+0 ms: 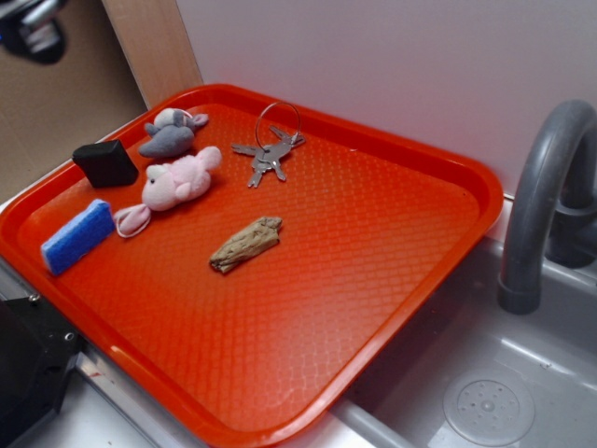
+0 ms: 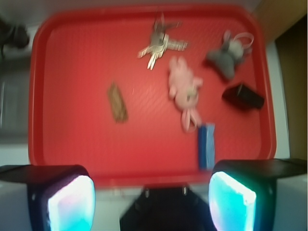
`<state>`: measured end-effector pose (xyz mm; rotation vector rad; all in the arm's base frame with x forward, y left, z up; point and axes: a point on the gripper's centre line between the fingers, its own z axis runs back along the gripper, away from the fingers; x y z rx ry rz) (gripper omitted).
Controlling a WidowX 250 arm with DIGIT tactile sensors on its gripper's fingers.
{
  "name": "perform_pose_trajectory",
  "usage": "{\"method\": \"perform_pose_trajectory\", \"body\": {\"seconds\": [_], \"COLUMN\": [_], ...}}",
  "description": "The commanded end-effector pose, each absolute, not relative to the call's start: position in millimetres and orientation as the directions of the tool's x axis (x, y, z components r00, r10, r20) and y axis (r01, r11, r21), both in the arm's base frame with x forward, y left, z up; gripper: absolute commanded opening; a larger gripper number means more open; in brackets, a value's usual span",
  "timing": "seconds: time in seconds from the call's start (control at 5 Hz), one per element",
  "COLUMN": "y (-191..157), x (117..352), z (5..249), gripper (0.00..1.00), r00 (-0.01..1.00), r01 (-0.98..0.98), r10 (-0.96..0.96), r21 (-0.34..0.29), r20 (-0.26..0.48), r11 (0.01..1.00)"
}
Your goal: Grab the gray animal.
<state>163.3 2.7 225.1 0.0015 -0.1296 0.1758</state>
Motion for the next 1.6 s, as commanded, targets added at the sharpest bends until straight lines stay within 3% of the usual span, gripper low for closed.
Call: {"method": "perform_pose_trajectory", "body": {"seconds": [0.0, 0.4, 0.6, 1.0, 1.2, 1.4], "y": [70.6, 128.7, 140.1, 154.6, 160.8, 167.4], "x": [223.2, 243.3, 246.8, 277.3, 290.8, 286.1], "z": [221.7, 186.8, 163.4, 104.6, 82.1, 64.8], "gripper": [1.00, 1.00, 1.00, 1.00, 1.00, 1.00], "r00": [0.865, 0.792, 0.780, 0.764, 0.769, 0.800], "r01": [-0.437, -0.573, -0.590, -0.615, -0.618, -0.596], "r10": [0.415, 0.530, 0.538, 0.551, 0.561, 0.571], "r21": [0.017, 0.070, 0.089, 0.118, 0.133, 0.131], "r20": [0.283, 0.303, 0.321, 0.336, 0.306, 0.184], "r11": [0.899, 0.817, 0.802, 0.780, 0.774, 0.792]}}
